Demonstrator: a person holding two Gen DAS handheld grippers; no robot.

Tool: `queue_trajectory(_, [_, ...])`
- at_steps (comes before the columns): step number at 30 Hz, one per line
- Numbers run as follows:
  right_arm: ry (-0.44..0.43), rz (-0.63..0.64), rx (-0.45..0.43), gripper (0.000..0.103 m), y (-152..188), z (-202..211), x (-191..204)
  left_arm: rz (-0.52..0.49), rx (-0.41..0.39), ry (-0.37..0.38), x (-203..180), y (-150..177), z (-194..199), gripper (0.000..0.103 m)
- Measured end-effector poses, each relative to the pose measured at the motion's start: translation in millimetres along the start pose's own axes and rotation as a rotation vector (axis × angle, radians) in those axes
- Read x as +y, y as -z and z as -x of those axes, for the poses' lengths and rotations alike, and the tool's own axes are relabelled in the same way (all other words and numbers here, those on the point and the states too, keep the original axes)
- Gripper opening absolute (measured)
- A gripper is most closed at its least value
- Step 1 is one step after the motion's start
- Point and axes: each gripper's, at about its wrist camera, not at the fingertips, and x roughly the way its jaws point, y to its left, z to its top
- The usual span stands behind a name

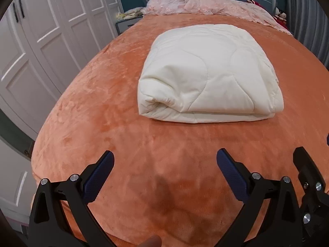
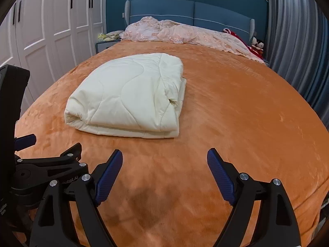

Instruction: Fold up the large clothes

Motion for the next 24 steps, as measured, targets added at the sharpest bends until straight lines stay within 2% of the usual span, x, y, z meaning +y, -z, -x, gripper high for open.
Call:
queue_trajectory(11, [-0.002, -0.031, -0.018, 0.082, 31, 16, -5, 0.021, -0.024, 0.004, 1, 30, 6, 0.097])
queue_trajectory(24, [-0.023, -0.08, 0.04, 0.082, 54, 7, -6, 0.004, -0.046, -0.004, 1, 58, 3, 0.097])
